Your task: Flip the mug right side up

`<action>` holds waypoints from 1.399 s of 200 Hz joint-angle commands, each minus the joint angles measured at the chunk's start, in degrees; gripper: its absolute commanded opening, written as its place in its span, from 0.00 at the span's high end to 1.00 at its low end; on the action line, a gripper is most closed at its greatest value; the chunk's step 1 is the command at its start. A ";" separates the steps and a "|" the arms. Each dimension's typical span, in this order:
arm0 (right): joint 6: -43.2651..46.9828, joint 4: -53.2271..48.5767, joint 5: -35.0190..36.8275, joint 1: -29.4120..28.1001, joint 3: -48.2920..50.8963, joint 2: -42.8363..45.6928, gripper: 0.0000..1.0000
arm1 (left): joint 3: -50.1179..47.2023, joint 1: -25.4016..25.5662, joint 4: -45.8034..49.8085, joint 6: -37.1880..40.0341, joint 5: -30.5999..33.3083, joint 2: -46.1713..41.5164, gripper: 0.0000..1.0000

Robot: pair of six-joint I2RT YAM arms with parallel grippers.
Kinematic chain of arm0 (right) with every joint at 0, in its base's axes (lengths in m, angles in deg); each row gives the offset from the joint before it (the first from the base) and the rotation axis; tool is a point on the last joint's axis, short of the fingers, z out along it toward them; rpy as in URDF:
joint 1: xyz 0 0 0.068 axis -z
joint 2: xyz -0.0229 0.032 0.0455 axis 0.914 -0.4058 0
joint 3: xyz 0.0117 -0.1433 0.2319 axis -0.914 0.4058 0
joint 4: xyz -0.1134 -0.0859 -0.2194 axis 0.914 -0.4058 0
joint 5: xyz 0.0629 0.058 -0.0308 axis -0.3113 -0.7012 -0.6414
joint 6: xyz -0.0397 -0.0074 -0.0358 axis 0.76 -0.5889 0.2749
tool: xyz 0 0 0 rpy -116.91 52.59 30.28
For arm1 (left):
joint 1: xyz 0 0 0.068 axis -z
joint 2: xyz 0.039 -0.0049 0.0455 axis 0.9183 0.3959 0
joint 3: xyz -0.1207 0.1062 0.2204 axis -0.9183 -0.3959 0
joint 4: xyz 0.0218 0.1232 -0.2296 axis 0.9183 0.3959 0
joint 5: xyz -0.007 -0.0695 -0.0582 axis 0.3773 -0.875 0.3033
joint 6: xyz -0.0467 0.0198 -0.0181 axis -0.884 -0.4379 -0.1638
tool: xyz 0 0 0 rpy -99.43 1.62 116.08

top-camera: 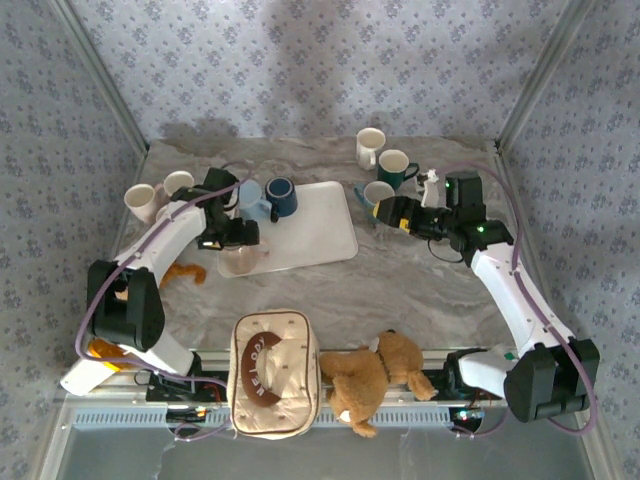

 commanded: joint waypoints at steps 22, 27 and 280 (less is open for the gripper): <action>-2.05 -0.67 0.10 0.81 0.40 0.59 0.18 | -0.55 -0.56 -0.39 0.40 -1.04 0.16 0.15; -2.28 -0.61 0.12 0.92 0.31 0.54 0.18 | -0.72 -0.63 -0.33 0.40 -1.16 0.14 0.16; -5.97 4.35 0.36 0.68 2.41 -1.37 0.21 | 7.91 -0.94 -1.35 -3.02 -24.18 -11.27 0.29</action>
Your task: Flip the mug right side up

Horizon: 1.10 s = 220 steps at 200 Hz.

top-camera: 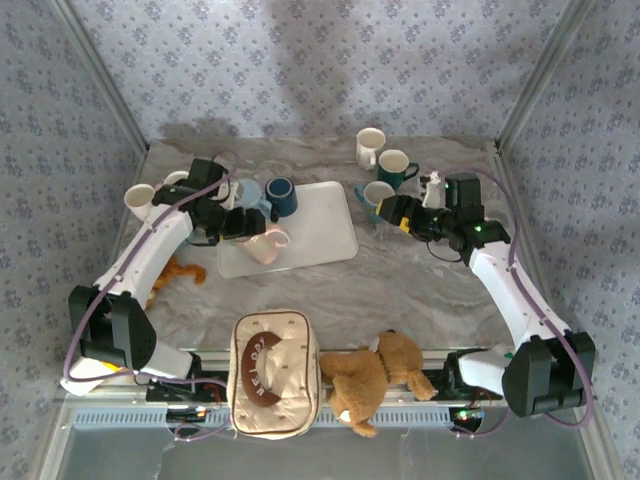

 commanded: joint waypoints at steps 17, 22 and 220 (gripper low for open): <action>-1.03 1.47 -1.27 -0.23 0.60 0.09 0.22 | 4.46 -0.31 -4.09 -4.35 -8.93 -5.18 0.29; -1.03 1.53 -1.53 -0.21 0.51 0.05 0.22 | 4.63 -0.40 -4.44 -5.08 -9.73 -5.39 0.29; -7.64 29.02 -11.46 -6.23 6.12 -0.13 0.25 | -0.48 -3.75 -34.13 -45.29 -32.79 -7.90 0.36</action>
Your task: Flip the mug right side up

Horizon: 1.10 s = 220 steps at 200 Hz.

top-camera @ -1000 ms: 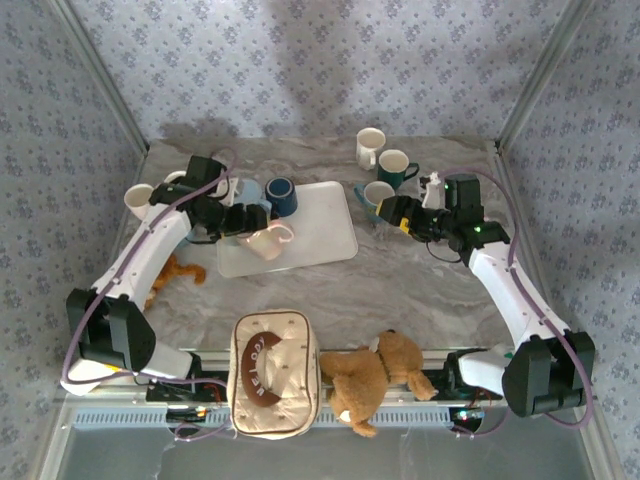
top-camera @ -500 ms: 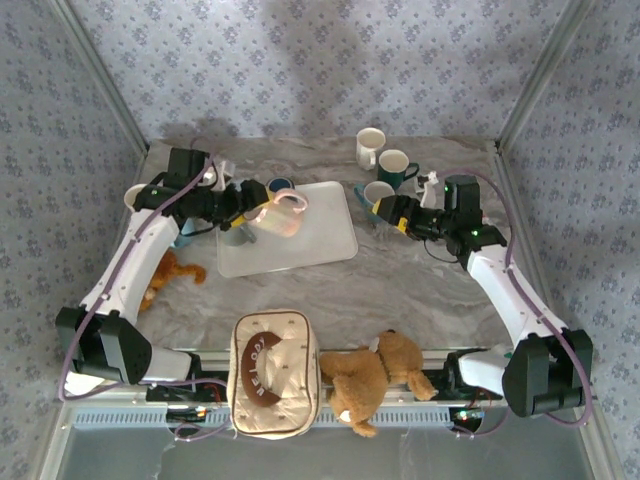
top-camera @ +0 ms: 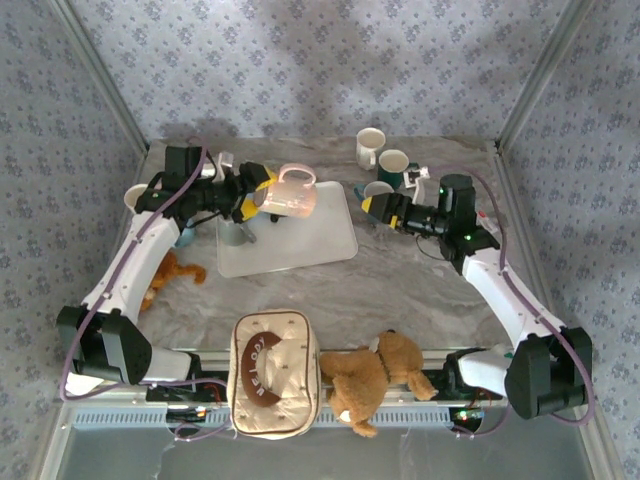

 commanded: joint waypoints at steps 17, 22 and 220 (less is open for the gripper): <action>-1.62 10.32 -2.12 -3.95 0.00 -1.87 0.26 | 0.97 -0.37 -10.70 -6.84 -6.40 -3.18 0.37; -1.53 11.16 -1.96 -4.59 -0.09 -2.37 0.27 | 0.92 -0.37 -11.14 -7.14 -6.72 -3.18 0.37; 14.84 43.25 -12.28 -13.76 -3.27 -18.92 0.49 | 5.22 -0.63 -6.56 -3.40 -14.89 -2.89 0.38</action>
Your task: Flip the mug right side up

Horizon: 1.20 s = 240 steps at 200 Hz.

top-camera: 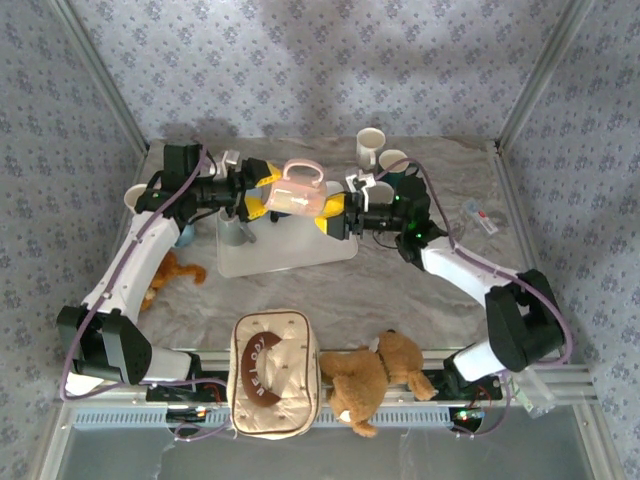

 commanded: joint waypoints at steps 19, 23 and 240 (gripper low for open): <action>-4.69 11.25 -2.00 -0.32 -2.98 -4.54 0.54 | 4.32 -0.70 -3.82 0.96 -4.61 -2.62 0.38; -5.07 11.81 -2.00 -0.42 -3.29 -4.89 0.55 | 4.30 -0.70 -3.92 0.71 -4.68 -2.54 0.38; -9.50 18.35 -0.07 -0.82 -4.06 -6.78 0.97 | 4.06 -2.10 -1.09 5.64 -4.30 -0.62 0.03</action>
